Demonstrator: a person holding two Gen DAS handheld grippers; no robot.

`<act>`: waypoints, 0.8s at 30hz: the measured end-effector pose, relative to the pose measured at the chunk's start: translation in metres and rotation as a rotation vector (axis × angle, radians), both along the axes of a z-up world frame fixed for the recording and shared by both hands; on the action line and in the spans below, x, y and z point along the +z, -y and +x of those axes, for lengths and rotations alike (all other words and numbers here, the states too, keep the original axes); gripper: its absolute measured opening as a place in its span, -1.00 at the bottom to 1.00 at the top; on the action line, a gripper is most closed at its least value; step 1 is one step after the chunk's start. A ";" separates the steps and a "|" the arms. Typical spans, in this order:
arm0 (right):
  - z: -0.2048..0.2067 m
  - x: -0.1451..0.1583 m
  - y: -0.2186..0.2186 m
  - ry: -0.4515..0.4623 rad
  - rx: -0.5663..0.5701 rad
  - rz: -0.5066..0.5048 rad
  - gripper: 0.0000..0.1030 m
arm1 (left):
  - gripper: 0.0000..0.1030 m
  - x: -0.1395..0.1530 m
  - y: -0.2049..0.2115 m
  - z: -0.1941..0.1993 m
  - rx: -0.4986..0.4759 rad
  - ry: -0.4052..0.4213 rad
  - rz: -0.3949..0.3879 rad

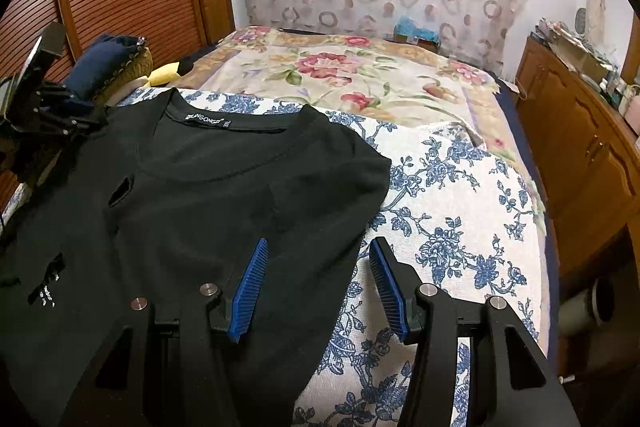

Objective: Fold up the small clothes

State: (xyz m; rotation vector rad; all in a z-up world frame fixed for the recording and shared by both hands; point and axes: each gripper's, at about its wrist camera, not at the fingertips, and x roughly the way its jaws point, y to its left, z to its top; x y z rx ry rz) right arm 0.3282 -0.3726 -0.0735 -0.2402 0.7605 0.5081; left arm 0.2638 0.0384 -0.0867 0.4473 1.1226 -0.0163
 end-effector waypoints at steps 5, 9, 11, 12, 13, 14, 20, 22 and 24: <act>-0.001 0.000 0.000 -0.003 0.001 -0.004 0.07 | -0.81 0.004 -0.005 -0.002 0.003 0.002 -0.039; 0.002 -0.001 0.002 -0.011 -0.009 -0.019 0.07 | -0.94 0.020 -0.008 -0.014 0.003 0.063 -0.114; 0.004 -0.001 0.003 -0.014 -0.020 -0.024 0.07 | -0.95 0.034 -0.009 -0.024 0.000 0.117 -0.157; 0.004 0.000 0.004 -0.016 -0.023 -0.023 0.07 | -0.95 0.044 -0.009 -0.032 0.001 0.151 -0.183; 0.005 0.000 0.004 -0.022 -0.026 -0.021 0.07 | -0.95 0.049 -0.009 -0.037 -0.001 0.168 -0.195; 0.005 0.001 0.004 -0.026 -0.026 -0.021 0.07 | -0.95 0.055 -0.009 -0.043 -0.006 0.188 -0.210; 0.018 0.000 0.003 -0.076 -0.037 0.016 0.07 | -0.95 0.077 0.001 -0.073 -0.048 0.275 -0.288; 0.024 -0.001 0.004 -0.089 -0.045 0.029 0.07 | -0.95 0.080 0.003 -0.082 -0.059 0.293 -0.308; 0.031 -0.001 0.005 -0.101 -0.058 0.053 0.07 | -0.95 0.081 0.003 -0.087 -0.062 0.307 -0.324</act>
